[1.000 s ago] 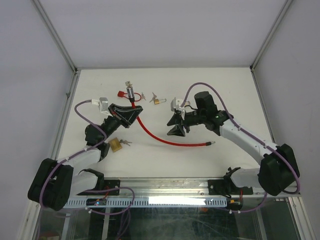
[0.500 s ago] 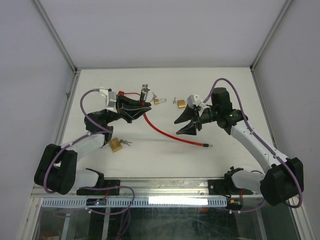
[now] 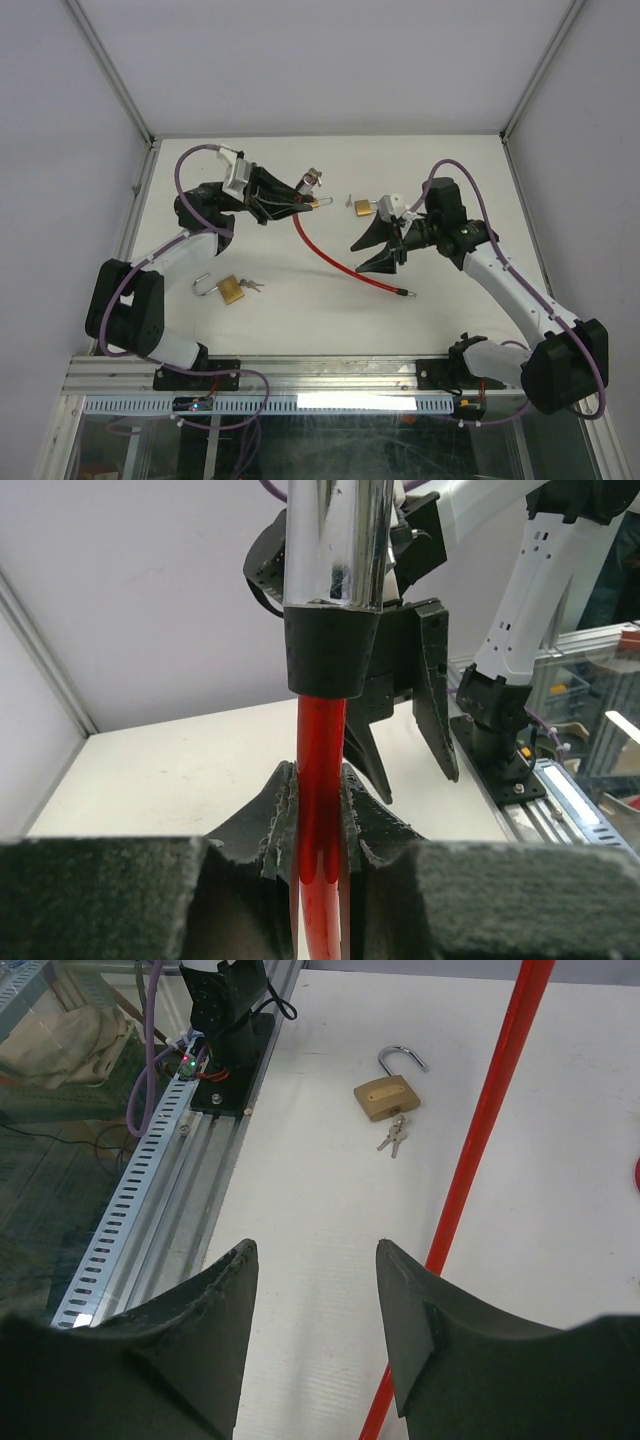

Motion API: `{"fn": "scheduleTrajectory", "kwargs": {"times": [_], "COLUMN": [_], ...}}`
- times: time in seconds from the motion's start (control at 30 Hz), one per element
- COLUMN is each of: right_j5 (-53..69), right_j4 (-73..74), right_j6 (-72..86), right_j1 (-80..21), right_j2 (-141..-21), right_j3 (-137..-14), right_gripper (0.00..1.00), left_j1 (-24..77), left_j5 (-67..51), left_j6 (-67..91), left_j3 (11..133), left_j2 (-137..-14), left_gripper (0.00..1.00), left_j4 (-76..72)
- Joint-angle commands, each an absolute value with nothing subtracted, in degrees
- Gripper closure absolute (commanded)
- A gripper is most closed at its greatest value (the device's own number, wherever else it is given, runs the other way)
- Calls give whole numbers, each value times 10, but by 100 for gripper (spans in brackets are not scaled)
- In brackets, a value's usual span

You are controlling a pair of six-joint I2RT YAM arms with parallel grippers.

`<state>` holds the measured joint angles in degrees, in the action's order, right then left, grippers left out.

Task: Lock with the key
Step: Pick up the lock from the center of the board.

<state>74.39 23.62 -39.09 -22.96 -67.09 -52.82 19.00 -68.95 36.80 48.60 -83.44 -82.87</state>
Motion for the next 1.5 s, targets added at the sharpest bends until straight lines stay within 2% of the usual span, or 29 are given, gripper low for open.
{"fn": "scheduleTrajectory", "kwargs": {"times": [0.0,0.13,0.27,0.33,0.37,0.5,0.57,0.63,0.77,0.87,1.13,1.37,1.4,1.47], "right_j5": [762,760,751,718,699,647,620,595,559,562,542,531,533,550], "right_j4": [235,234,190,85,4,-322,-428,-466,-673,-745,-741,-732,-730,-723], "right_j6": [-405,-405,-349,-274,-198,-48,-20,23,181,252,294,305,307,314], "right_j1": [-224,-221,-215,-215,-216,-238,-273,-300,-331,-350,-381,-359,-355,-354], "right_j2": [-655,-654,-654,-652,-651,-666,-690,-729,-830,-878,-921,-918,-918,-921], "right_j3": [-555,-556,-552,-510,-480,-360,-351,-382,-418,-445,-486,-500,-504,-517], "right_gripper": [47,47,42,39,32,21,17,17,20,27,44,44,47,61], "left_j1": [186,186,189,195,197,212,217,218,218,219,232,239,241,243], "left_j5": [-744,-764,-756,-745,-740,-719,-703,-693,-666,-654,-641,-631,-629,-624], "left_j6": [439,541,578,577,575,563,562,561,547,541,536,535,535,533], "left_j3": [554,586,593,592,592,599,607,614,602,596,592,583,583,584], "left_j2": [-865,-902,-926,-934,-935,-940,-943,-945,-933,-922,-912,-896,-895,-895], "left_gripper": [100,100,100,100,100,100,100,100,100,100,100,100,100,100], "left_j4": [-924,-994,-998,-997,-997,-997,-997,-998,-998,-997,-997,-997,-997,-997]}}
